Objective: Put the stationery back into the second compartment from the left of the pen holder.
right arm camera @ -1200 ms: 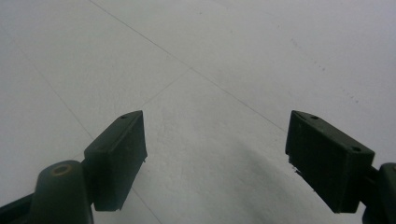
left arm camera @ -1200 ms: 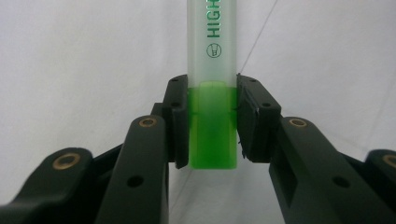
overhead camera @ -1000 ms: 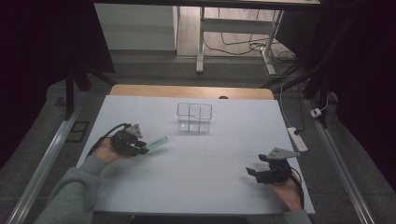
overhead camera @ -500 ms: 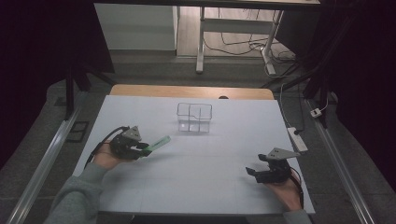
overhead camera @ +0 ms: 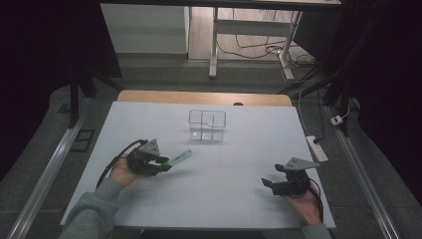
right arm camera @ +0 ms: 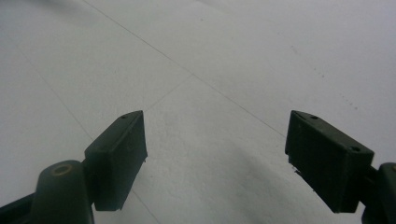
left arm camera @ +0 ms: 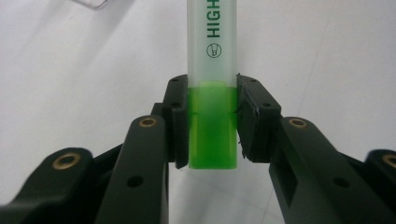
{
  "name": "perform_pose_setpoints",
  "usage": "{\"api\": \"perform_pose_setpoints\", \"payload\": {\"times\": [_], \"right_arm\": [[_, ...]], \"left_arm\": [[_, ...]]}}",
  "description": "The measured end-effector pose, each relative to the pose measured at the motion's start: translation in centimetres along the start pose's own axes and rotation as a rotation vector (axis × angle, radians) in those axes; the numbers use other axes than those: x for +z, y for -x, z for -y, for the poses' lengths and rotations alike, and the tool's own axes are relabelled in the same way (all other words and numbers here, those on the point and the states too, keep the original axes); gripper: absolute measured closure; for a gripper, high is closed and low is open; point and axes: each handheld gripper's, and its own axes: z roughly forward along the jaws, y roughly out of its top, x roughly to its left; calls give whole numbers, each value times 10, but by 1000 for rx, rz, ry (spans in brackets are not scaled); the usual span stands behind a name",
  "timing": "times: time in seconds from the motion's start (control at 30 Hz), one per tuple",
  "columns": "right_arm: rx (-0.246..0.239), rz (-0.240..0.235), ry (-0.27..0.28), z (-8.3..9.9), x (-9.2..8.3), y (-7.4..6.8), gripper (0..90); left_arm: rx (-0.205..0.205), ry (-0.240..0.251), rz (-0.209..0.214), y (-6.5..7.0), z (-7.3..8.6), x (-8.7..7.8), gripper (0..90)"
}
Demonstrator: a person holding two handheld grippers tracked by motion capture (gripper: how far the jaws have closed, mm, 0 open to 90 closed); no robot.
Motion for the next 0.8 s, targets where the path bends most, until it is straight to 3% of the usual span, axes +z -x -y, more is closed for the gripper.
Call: {"api": "perform_pose_setpoints", "payload": {"times": [0.4, 0.8], "right_arm": [[-10, -2, -3, -1, 1, -2, 200], [-38, -7, 6, -7, 3, -11, 200]], "left_arm": [[19, 25, 25, 12, -11, 9, 667], [68, 38, 57, 27, -26, 21, 667]]}}
